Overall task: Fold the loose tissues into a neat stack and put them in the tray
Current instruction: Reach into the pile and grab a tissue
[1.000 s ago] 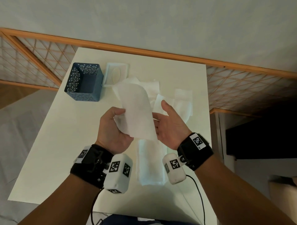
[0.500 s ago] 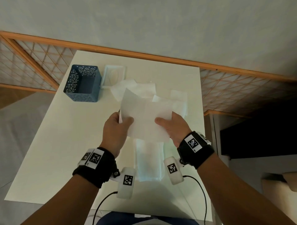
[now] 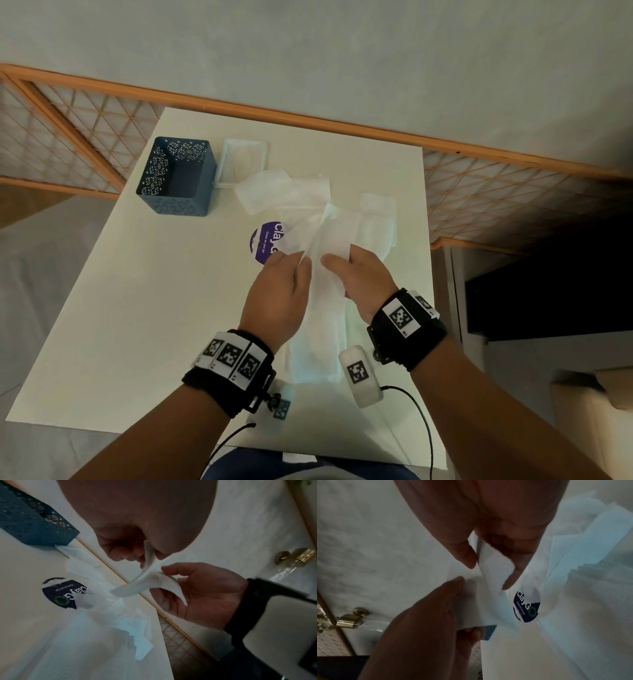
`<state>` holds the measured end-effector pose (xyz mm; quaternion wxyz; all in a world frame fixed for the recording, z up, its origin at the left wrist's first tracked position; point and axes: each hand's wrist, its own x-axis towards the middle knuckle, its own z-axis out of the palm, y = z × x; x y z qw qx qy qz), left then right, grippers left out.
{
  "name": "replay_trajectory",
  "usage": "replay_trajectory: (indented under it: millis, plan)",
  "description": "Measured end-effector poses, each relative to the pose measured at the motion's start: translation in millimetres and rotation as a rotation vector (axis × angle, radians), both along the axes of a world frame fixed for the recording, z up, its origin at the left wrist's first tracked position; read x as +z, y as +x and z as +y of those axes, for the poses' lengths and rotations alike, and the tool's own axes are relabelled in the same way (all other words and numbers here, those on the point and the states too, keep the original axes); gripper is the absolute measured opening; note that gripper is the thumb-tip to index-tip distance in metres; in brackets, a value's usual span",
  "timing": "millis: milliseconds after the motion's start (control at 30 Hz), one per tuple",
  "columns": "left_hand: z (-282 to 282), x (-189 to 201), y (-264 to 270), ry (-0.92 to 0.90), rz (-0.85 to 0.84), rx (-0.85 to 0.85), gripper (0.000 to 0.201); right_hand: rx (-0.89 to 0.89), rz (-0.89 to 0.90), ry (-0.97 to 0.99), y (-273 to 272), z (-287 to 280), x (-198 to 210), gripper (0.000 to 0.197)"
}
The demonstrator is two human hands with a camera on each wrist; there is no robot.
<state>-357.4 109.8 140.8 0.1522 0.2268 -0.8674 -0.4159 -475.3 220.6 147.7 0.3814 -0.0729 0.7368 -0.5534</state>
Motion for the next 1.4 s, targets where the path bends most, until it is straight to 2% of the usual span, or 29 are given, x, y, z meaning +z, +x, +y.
replay_trajectory:
  millis: [67,133,233,300,367,433,500,533,567,633,700,767,900,967,1067,1233,1300,1400]
  plan:
    - [4,-4,0,0.001,-0.022,-0.057,0.033,-0.023,-0.094,-0.043,5,-1,1,0.037]
    - [7,-7,-1,-0.016,-0.077,-0.093,0.027,-0.021,-0.175,-0.075,6,0,5,0.043]
    - [12,-5,2,-0.068,-0.162,-0.14,0.04,0.004,-0.202,-0.099,7,3,5,0.051]
    - [15,-5,4,-0.113,-0.166,-0.2,0.048,-0.019,-0.14,-0.061,9,4,2,0.046]
    - [15,-5,8,-0.073,-0.139,-0.217,0.044,-0.026,-0.085,-0.031,10,8,-4,0.034]
    - [11,-9,12,0.102,-0.075,-0.098,0.041,-0.017,-0.091,-0.04,9,14,-12,0.024]
    - [4,-15,15,0.259,-0.042,0.152,0.044,0.011,-0.102,-0.02,8,22,-18,0.019]
    - [0,-17,15,0.349,-0.086,0.247,0.047,0.03,-0.116,-0.012,8,27,-21,0.018]
    - [-4,-20,15,0.459,-0.164,0.284,0.051,0.048,-0.14,-0.014,9,30,-25,0.018]
    - [-10,-27,16,0.71,-0.29,0.227,0.055,0.101,-0.185,-0.03,12,36,-31,0.022]
    - [-12,-32,21,0.849,-0.305,0.166,0.043,0.157,-0.18,0.0,15,40,-37,0.032]
    - [-13,-37,26,0.833,-0.31,0.175,0.029,0.218,-0.108,0.081,17,43,-42,0.034]
    - [-12,-50,31,0.649,-0.428,0.212,0.018,0.297,0.052,0.257,14,45,-57,0.025]
    - [-11,-58,31,0.555,-0.497,0.189,0.018,0.321,0.086,0.333,14,44,-62,0.021]
    - [-11,-67,29,0.437,-0.595,0.13,0.022,0.317,0.192,0.44,7,42,-69,0.027]
    - [-12,-73,29,0.33,-0.626,0.072,0.021,0.247,0.452,0.546,-45,28,-75,0.017]
    - [-11,-74,29,0.306,-0.632,0.066,0.022,0.293,0.563,0.628,-71,18,-83,0.022]
    - [-8,-75,28,0.308,-0.64,0.072,0.023,0.505,0.69,0.81,-97,3,-100,0.046]
